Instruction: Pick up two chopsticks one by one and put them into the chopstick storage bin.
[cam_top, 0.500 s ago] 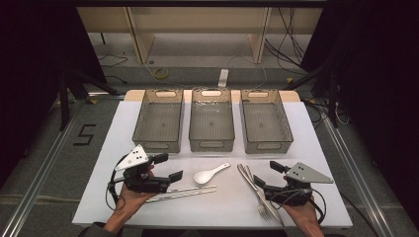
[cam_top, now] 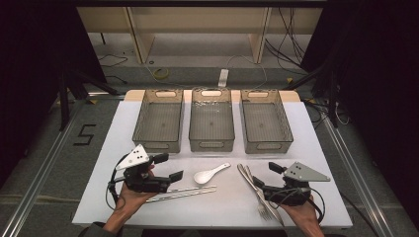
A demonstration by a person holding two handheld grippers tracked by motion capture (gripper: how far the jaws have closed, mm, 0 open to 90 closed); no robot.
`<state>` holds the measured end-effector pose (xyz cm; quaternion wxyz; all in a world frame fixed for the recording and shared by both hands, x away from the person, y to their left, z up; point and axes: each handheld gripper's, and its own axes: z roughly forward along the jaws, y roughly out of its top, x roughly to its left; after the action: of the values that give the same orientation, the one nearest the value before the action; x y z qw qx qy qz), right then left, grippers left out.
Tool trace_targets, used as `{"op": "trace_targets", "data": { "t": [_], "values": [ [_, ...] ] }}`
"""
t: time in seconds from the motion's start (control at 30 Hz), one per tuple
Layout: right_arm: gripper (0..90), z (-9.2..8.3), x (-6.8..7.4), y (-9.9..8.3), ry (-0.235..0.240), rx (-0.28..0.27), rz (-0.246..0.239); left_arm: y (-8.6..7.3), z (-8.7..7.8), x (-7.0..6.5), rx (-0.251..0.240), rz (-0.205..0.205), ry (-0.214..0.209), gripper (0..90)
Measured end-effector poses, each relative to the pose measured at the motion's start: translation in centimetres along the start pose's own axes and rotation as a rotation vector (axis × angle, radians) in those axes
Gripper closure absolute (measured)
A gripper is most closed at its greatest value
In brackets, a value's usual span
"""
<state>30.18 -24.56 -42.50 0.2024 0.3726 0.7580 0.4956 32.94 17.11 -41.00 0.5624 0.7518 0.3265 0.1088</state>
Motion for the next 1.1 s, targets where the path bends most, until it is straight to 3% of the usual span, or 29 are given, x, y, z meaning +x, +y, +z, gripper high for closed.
{"op": "trace_targets", "data": {
  "t": [0.37,0.47,0.5,0.53,0.57,0.6,0.63,0.67,0.7,0.77,0.8,0.97,1.0,1.1],
  "values": [
    [27.1,0.4,-0.1,-0.1,0.009,0.056,-0.001,0.1,0.1,0.1,0.019,0.002,0.003,16.3],
    [27.0,0.5,-0.1,-0.1,0.013,0.067,0.000,0.2,0.2,0.2,0.057,0.007,0.005,16.6],
    [27.1,0.5,-0.1,-0.1,0.013,0.067,0.001,0.3,0.4,0.3,0.092,0.019,0.009,17.0],
    [27.1,0.5,-0.1,-0.1,0.013,0.069,0.003,0.4,0.9,0.4,0.158,0.040,0.038,17.1],
    [27.1,0.5,-0.1,-0.1,0.014,0.074,0.003,0.4,0.9,0.4,0.158,0.040,0.038,17.2],
    [27.1,0.6,-0.2,-0.1,0.014,0.077,0.004,0.5,1.2,0.5,0.201,0.047,0.032,17.2],
    [27.1,0.6,-0.2,-0.1,0.016,0.077,0.003,0.7,1.7,0.4,0.277,0.081,0.043,17.2],
    [27.1,0.6,-0.2,-0.1,0.016,0.078,0.003,0.7,1.7,0.4,0.277,0.081,0.043,17.2],
    [27.0,0.6,-0.2,-0.1,0.018,0.077,0.004,0.7,2.2,0.2,0.347,0.108,0.054,17.8],
    [27.1,0.6,-0.3,-0.1,0.018,0.082,0.008,0.7,2.7,0.3,0.428,0.130,0.056,18.6],
    [27.1,0.6,-0.3,-0.2,0.019,0.082,0.010,0.7,2.7,0.3,0.428,0.130,0.056,19.6],
    [27.0,0.7,-0.3,-0.2,0.023,0.086,0.012,0.1,4.1,0.9,0.660,0.203,0.082,24.5],
    [27.0,0.7,-0.3,-0.2,0.023,0.086,0.012,0.1,4.1,0.9,0.660,0.203,0.082,26.6],
    [27.0,0.7,-0.3,-0.2,0.025,0.091,0.012,0.0,4.4,1.3,0.729,0.221,0.080,30.1]
  ]
}}
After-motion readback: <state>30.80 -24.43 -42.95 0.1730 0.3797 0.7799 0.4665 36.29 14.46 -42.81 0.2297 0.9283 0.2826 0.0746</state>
